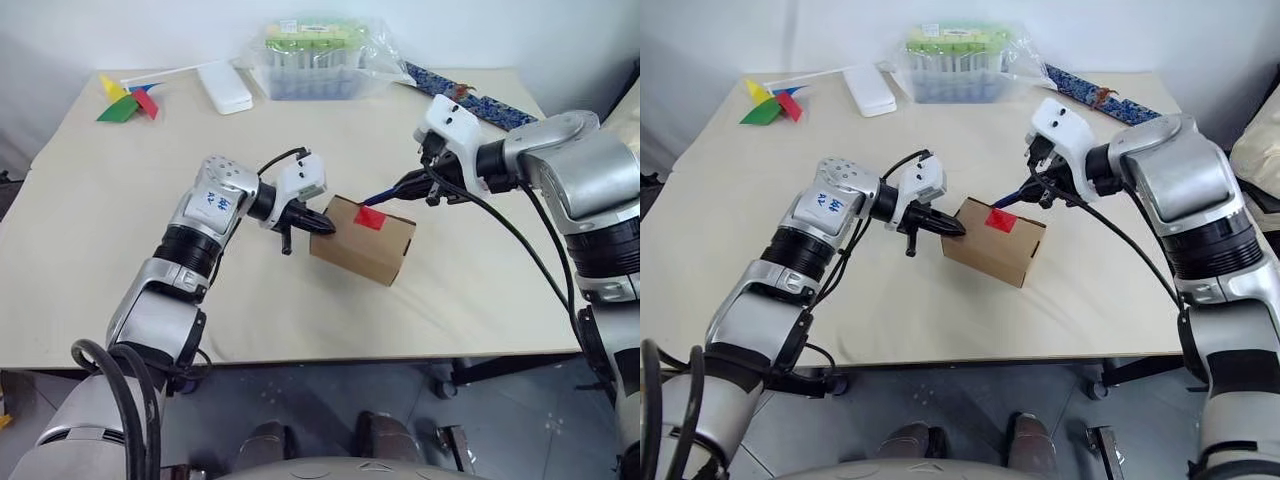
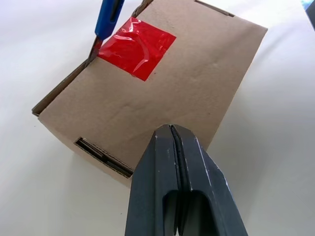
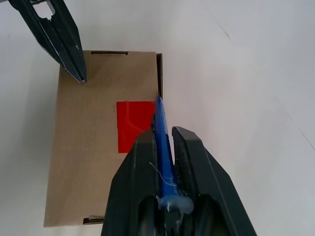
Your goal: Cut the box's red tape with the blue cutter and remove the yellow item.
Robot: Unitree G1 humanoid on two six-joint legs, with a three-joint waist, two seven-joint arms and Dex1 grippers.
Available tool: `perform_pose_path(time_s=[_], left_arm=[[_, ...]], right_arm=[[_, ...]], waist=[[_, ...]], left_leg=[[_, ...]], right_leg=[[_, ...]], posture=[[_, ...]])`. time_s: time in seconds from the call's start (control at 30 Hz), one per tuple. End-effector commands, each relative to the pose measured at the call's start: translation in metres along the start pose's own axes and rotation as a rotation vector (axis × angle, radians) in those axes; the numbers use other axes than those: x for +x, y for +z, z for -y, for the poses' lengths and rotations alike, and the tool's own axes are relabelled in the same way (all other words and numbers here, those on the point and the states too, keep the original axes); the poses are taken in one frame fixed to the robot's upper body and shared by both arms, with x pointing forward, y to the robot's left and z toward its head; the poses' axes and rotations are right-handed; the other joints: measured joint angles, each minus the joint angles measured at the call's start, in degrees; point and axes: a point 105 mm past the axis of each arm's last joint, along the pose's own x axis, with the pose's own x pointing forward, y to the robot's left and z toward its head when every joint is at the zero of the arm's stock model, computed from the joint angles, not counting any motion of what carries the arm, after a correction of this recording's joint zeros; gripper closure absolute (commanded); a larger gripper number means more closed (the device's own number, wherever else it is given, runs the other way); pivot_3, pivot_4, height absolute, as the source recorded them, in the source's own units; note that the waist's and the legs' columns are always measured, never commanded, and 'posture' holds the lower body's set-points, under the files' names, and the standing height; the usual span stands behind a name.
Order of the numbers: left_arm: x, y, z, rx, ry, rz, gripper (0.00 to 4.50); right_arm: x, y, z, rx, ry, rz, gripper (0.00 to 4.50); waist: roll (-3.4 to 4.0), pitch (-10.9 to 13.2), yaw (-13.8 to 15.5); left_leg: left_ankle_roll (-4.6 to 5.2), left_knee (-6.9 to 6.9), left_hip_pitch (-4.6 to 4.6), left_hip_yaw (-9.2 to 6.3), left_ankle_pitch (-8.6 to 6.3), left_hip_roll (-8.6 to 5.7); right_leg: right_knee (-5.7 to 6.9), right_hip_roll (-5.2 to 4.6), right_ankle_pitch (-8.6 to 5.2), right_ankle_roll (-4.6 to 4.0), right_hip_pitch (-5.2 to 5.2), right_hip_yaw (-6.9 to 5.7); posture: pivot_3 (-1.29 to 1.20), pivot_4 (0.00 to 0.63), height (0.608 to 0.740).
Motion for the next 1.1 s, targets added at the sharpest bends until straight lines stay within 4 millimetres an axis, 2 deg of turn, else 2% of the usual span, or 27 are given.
perform_pose_path(time_s=[0.03,0.37,0.67,0.9,1.1], left_arm=[[0.008,-0.023,-0.002,-0.03,0.033,-0.142,4.5],[0.016,-0.035,-0.005,-0.087,0.085,-0.256,4.5],[0.022,-0.03,-0.003,-0.129,0.095,-0.216,4.5],[0.024,-0.033,0.002,-0.141,0.082,-0.205,4.5],[0.024,-0.035,0.005,-0.149,0.081,-0.207,4.5]], right_arm=[[-0.003,0.002,0.002,-0.003,-0.001,-0.036,4.33],[-0.004,0.0,-0.001,0.011,0.028,-0.128,4.33],[0.002,-0.004,0.0,0.021,0.019,-0.167,4.33],[0.01,0.012,0.003,0.085,0.003,-0.111,4.33],[0.005,0.002,0.004,0.075,0.008,-0.164,4.33]], waist=[[0.0,0.0,0.2],[0.03,0.0,0.8],[0.04,-0.1,1.0],[0.06,-0.1,0.7],[0.06,-0.1,0.7]], left_leg=[[0.0,0.01,0.0,0.0,0.0,0.0],[0.01,0.25,0.12,0.01,0.0,0.02],[0.03,0.45,0.23,-0.09,-0.02,0.03],[0.05,0.6,0.35,-0.03,-0.03,0.1],[0.05,0.6,0.36,-0.02,-0.05,0.12]], right_leg=[[0.01,0.0,0.0,0.0,0.0,0.0],[0.08,0.0,0.0,0.0,0.15,0.06],[0.11,-0.01,0.0,-0.01,0.37,0.05],[0.23,-0.01,-0.01,-0.03,0.46,0.12],[0.28,-0.01,-0.01,-0.04,0.44,0.14]], posture=[[0.0,0.15,0.74],[0.0,0.15,0.74],[0.0,0.15,0.74],[0.0,0.15,0.74],[0.0,0.15,0.74]])
